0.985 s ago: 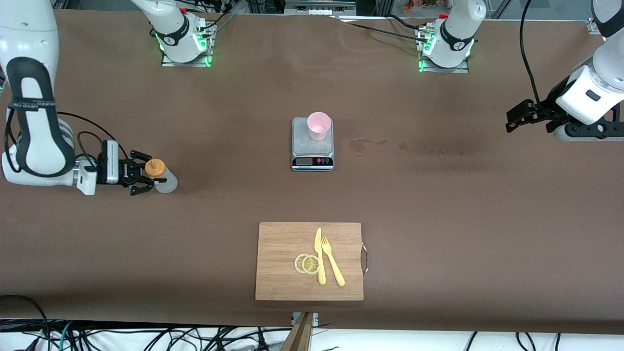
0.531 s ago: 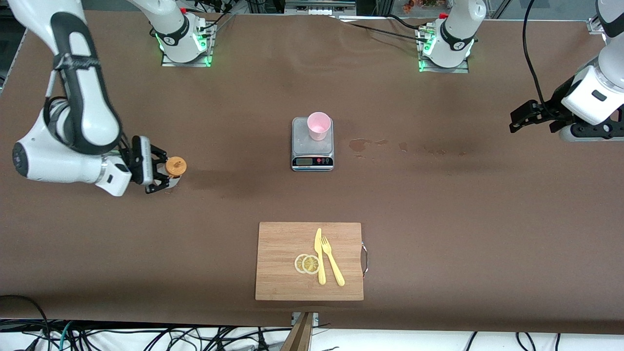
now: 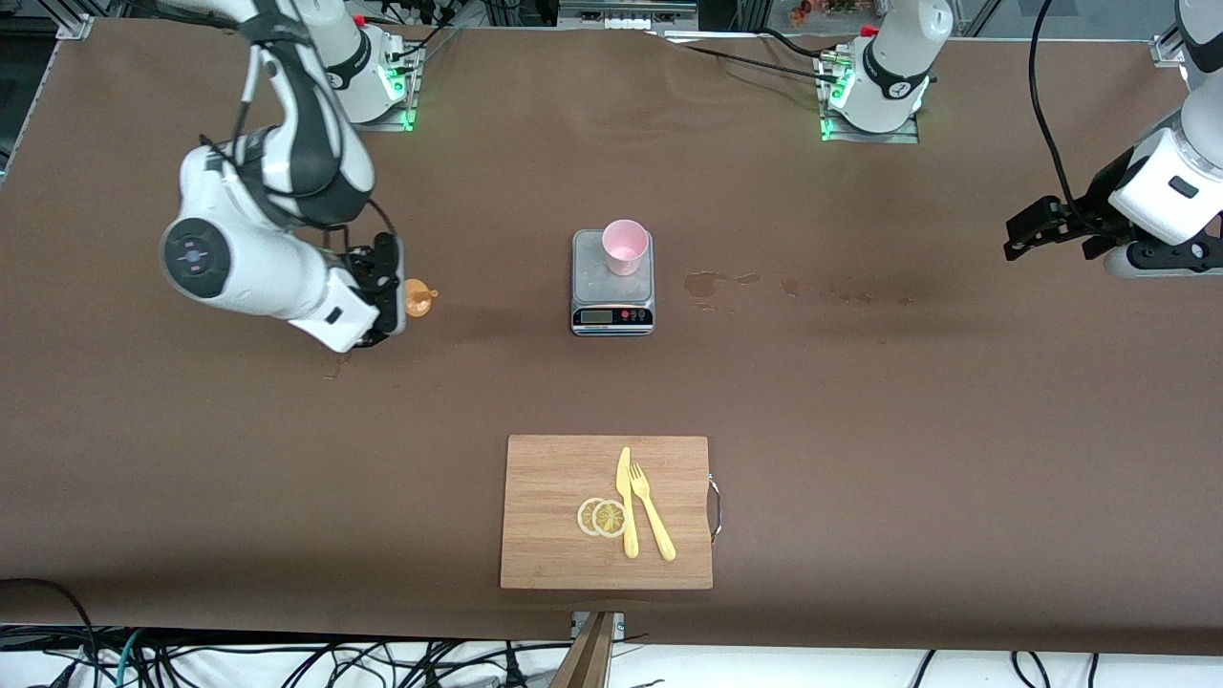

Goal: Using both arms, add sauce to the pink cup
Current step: 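Lift the sauce bottle with the right gripper over the pink cup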

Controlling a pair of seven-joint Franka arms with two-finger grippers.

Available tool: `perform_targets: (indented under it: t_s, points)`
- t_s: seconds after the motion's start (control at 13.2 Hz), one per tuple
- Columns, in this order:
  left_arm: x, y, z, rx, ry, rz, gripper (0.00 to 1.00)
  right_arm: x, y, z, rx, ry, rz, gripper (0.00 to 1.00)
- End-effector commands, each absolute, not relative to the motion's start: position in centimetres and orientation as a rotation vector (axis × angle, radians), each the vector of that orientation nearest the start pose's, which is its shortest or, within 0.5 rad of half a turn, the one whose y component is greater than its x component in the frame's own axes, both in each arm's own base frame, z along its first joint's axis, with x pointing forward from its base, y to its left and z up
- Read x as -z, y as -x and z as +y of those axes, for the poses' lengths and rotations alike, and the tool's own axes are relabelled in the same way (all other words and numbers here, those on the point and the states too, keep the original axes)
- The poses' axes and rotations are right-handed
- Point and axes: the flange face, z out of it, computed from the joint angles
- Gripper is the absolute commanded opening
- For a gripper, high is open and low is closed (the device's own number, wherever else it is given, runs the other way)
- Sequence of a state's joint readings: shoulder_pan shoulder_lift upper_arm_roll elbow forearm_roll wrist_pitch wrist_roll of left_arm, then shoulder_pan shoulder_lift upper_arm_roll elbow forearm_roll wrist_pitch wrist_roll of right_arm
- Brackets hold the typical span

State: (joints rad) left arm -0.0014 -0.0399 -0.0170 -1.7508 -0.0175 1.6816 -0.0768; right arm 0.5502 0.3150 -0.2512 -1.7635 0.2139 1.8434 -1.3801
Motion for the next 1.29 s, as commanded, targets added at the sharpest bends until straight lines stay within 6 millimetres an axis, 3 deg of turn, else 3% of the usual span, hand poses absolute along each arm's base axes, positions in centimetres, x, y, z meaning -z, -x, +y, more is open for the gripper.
perform_targets:
  t_s: [0.0,0.38,0.61,0.83,1.21]
  points:
    - [-57.8,-54.6,-1.0,-0.048,3.136,-0.082,1.0,-39.9,-56.1,25.2,0.356,-2.318,2.251,0.0]
    - [-58.1,-54.5,-0.8,-0.046,3.136,-0.086,1.0,-39.8,-53.5,32.5,0.568,-2.266,2.077,0.0]
    - [-58.2,-54.6,-0.6,-0.043,3.136,-0.094,1.0,-38.1,-51.5,37.1,0.667,-2.233,1.97,0.0]
    - [-58.2,-54.6,-0.6,-0.046,3.138,-0.094,1.0,-35.1,-48.9,41.3,0.755,-2.205,1.89,0.0]
    - [-58.2,-54.6,-0.6,-0.046,3.136,-0.094,1.0,-32.5,-44.9,45.9,0.812,-2.133,1.842,0.0]
